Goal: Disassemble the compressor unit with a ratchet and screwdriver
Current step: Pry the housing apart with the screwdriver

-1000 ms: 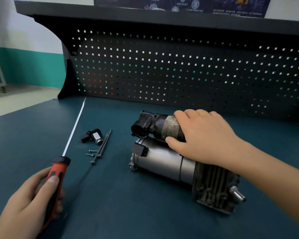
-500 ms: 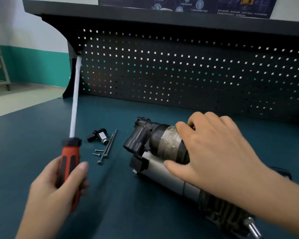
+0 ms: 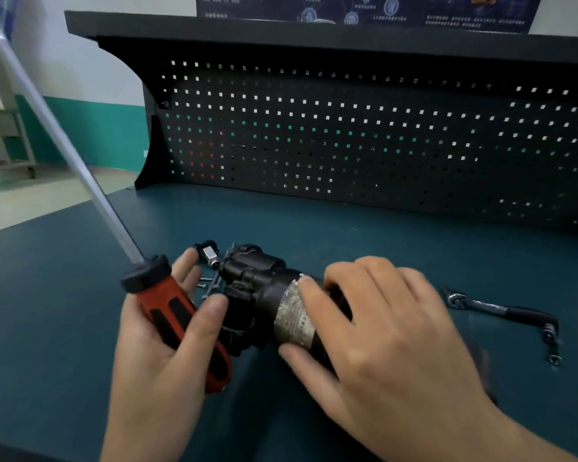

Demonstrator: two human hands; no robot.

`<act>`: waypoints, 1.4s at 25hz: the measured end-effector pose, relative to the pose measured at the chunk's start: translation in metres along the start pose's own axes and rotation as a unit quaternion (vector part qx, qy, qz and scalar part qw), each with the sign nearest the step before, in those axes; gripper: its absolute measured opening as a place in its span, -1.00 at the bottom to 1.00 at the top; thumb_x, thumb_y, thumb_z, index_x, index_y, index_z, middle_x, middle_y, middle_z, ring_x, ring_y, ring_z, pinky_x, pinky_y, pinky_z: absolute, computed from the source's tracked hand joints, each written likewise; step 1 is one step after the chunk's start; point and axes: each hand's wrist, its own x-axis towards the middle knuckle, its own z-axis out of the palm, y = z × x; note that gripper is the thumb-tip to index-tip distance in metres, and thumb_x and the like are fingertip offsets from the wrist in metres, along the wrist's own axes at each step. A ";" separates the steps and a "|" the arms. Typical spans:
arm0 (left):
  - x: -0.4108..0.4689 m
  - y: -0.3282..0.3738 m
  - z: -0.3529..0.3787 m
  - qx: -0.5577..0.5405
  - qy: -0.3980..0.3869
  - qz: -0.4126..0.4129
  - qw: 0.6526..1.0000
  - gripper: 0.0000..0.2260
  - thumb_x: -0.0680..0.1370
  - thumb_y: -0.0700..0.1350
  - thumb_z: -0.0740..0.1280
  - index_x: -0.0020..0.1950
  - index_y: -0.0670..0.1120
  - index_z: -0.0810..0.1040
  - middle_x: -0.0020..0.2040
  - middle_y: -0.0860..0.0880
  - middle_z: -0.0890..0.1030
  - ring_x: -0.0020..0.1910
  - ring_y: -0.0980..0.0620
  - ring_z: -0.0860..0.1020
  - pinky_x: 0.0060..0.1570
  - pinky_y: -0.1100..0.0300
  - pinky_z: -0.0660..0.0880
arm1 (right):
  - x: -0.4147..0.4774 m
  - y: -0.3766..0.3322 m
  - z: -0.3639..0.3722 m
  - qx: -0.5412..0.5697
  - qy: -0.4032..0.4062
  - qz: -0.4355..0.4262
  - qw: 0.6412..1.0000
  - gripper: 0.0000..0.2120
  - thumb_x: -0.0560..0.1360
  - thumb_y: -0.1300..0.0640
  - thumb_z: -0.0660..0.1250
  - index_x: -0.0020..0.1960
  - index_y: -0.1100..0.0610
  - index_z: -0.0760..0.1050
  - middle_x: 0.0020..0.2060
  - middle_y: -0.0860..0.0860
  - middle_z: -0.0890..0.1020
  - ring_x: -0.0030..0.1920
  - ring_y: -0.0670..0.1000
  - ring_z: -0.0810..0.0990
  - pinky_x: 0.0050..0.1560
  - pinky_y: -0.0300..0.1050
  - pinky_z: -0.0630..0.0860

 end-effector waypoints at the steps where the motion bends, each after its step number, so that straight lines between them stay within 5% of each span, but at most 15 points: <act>1: -0.002 -0.001 0.002 -0.008 -0.001 -0.004 1.000 -0.62 0.30 0.05 0.43 0.10 0.20 0.48 0.16 0.30 0.56 0.20 0.26 0.51 0.02 0.24 0.53 | -0.001 0.003 0.000 0.005 0.005 -0.002 1.000 -0.61 0.39 -0.11 0.22 -0.05 0.19 0.60 -0.24 0.07 0.56 -0.23 0.13 0.52 -0.16 -0.04 0.30; 6: -0.019 -0.017 0.021 0.028 0.003 -0.026 0.999 -0.64 0.37 0.03 0.47 0.10 0.19 0.44 -0.05 0.42 0.58 0.00 0.43 0.52 0.00 0.27 0.41 | -0.004 0.012 0.008 -0.013 0.010 -0.012 1.000 -0.56 0.40 -0.13 0.23 0.00 0.20 0.61 -0.19 0.08 0.58 -0.18 0.13 0.55 -0.12 -0.06 0.30; 10: -0.017 -0.020 0.014 0.015 0.028 -0.022 0.999 -0.60 0.37 0.04 0.49 0.14 0.20 0.44 -0.01 0.38 0.58 0.03 0.44 0.51 -0.02 0.36 0.42 | -0.017 0.012 0.018 -0.015 0.049 -0.052 0.997 -0.62 0.38 -0.10 0.31 -0.03 0.18 0.64 -0.20 0.06 0.62 -0.18 0.12 0.60 -0.11 -0.07 0.32; 14: -0.011 -0.009 -0.001 0.012 0.048 0.016 0.999 -0.76 0.43 0.08 0.43 0.04 0.27 0.47 0.15 0.30 0.56 0.21 0.29 0.49 0.10 0.18 0.41 | -0.020 0.018 0.024 -0.019 0.071 -0.057 0.996 -0.63 0.42 -0.11 0.29 -0.04 0.17 0.65 -0.18 0.04 0.64 -0.16 0.10 0.63 -0.08 -0.05 0.32; 17: -0.012 0.001 -0.009 0.000 0.057 0.032 0.998 -0.82 0.36 0.16 0.40 -0.09 0.38 0.50 0.14 0.21 0.60 0.17 0.19 0.55 0.04 0.09 0.53 | -0.024 0.012 0.027 0.000 0.094 -0.067 0.993 -0.68 0.50 -0.04 0.25 -0.08 0.16 0.66 -0.20 0.03 0.65 -0.17 0.07 0.63 -0.03 -0.04 0.38; 20: -0.016 0.006 -0.016 0.003 0.046 0.031 0.998 -0.72 0.26 0.34 0.42 -0.11 0.33 0.50 0.12 0.14 0.62 0.14 0.11 0.58 0.10 -0.03 0.44 | -0.039 -0.003 0.033 0.031 0.096 -0.073 0.992 -0.71 0.51 0.07 0.23 -0.23 0.11 0.67 -0.29 -0.02 0.64 -0.24 0.00 0.63 0.07 -0.01 0.45; 23: -0.016 0.004 -0.022 0.017 0.039 0.013 0.999 -0.80 0.31 0.22 0.40 -0.10 0.32 0.52 0.08 0.15 0.63 0.12 0.13 0.59 0.12 -0.09 0.43 | -0.040 0.001 0.028 0.128 0.029 -0.014 0.991 -0.60 0.56 -0.03 0.12 -0.26 0.04 0.65 -0.28 -0.08 0.64 -0.22 -0.06 0.62 0.11 0.03 0.40; 26: -0.009 -0.001 -0.017 0.057 -0.028 -0.030 0.998 -0.76 0.36 0.12 0.50 -0.02 0.25 0.55 0.03 0.20 0.64 0.08 0.24 0.58 0.14 0.09 0.43 | -0.004 0.045 0.025 0.345 -0.205 0.166 0.901 -0.56 0.42 -0.35 0.09 -0.11 -0.08 0.59 -0.17 -0.23 0.59 -0.12 -0.18 0.53 -0.01 -0.17 0.40; 28: -0.003 -0.006 -0.008 0.117 -0.094 -0.059 0.987 -0.68 0.34 -0.02 0.54 -0.01 0.24 0.52 -0.08 0.17 0.65 -0.04 0.24 0.59 0.00 0.34 0.42 | 0.023 0.086 0.042 0.315 -0.411 0.195 0.833 -0.37 0.25 -0.48 0.17 0.13 -0.12 0.53 0.01 -0.26 0.53 0.05 -0.19 0.50 0.12 -0.22 0.39; 30: 0.002 -0.011 0.000 0.170 -0.144 -0.068 0.973 -0.65 0.36 -0.15 0.52 -0.02 0.18 0.49 -0.11 0.15 0.64 -0.08 0.21 0.58 -0.14 0.45 0.40 | 0.044 0.107 0.065 0.321 -0.592 0.190 0.714 -0.19 0.13 -0.46 0.22 0.23 0.00 0.49 0.16 -0.13 0.55 0.16 -0.07 0.53 0.27 -0.11 0.41; 32: 0.007 -0.011 0.005 0.193 -0.166 -0.058 0.965 -0.64 0.35 -0.17 0.53 -0.03 0.16 0.46 -0.08 0.31 0.60 -0.08 0.32 0.55 -0.18 0.54 0.36 | 0.051 0.103 0.085 0.362 -0.679 0.197 0.607 -0.15 0.11 -0.38 0.26 0.24 0.14 0.49 0.17 0.04 0.59 0.12 0.05 0.58 0.24 -0.03 0.47; 35: 0.009 -0.013 0.005 0.193 -0.156 -0.056 0.967 -0.66 0.30 -0.06 0.51 -0.04 0.18 0.47 -0.10 0.40 0.57 -0.12 0.39 0.53 -0.22 0.58 0.34 | 0.053 0.091 0.108 0.399 -0.681 0.176 0.588 -0.27 0.23 -0.28 0.38 0.21 0.20 0.49 0.08 0.09 0.62 0.08 0.12 0.60 0.15 0.01 0.51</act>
